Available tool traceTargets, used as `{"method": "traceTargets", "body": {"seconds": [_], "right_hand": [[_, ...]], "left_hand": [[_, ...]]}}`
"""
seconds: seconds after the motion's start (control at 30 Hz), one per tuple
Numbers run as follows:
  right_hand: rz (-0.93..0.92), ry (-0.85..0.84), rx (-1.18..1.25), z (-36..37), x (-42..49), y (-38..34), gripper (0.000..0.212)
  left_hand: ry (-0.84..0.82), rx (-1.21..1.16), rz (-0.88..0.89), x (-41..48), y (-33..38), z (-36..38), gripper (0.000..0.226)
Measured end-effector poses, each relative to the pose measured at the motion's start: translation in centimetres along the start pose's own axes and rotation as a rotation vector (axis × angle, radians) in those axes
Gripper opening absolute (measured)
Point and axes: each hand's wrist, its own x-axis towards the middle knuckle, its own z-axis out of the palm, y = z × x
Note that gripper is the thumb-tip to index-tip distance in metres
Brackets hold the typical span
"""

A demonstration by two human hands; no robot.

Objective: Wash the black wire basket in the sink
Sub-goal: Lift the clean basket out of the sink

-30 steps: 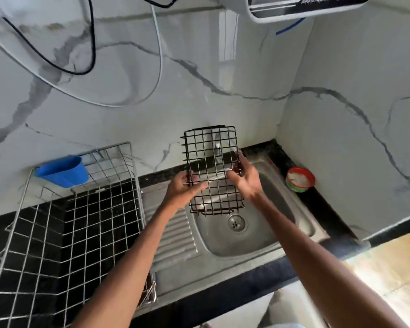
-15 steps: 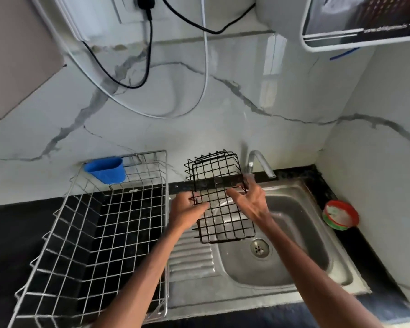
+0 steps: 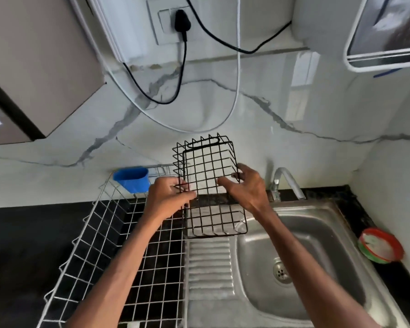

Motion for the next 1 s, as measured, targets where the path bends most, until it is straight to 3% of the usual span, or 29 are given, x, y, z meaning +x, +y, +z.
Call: {"method": "traceTargets", "body": {"seconds": [0.13, 0.33, 0.43, 0.6, 0.73, 0.87, 1.0], "right_hand": [[0.012, 0.054, 0.02, 4.0, -0.7, -2.8, 0.069], [0.079, 0.006, 0.055, 12.0, -2.7, -4.9, 0.088], [0.144, -0.062, 0.056, 16.1, -3.3, -4.1, 0.095], [0.253, -0.1, 0.009, 22.2, -4.5, -1.4, 0.071], [0.362, -0.164, -0.081, 25.7, -4.4, 2.2, 0.088], [0.442, -0.215, -0.19, 28.0, -3.8, 4.9, 0.046], [0.459, -0.227, -0.283, 29.6, -2.9, 7.1, 0.043]], "left_hand": [[-0.024, -0.005, 0.017, 1.5, -2.1, -4.6, 0.03], [-0.051, 0.064, 0.033, 2.3, -6.7, -11.5, 0.033], [-0.117, 0.097, -0.035, 2.4, -9.4, -14.0, 0.028], [-0.242, 0.084, -0.189, 3.1, -16.1, -15.4, 0.029], [-0.303, 0.093, -0.294, 3.4, -21.3, -13.9, 0.03], [-0.316, 0.064, -0.354, 3.3, -24.9, -11.6, 0.031], [-0.306, 0.073, -0.374, 3.4, -26.6, -10.1, 0.024]]}}
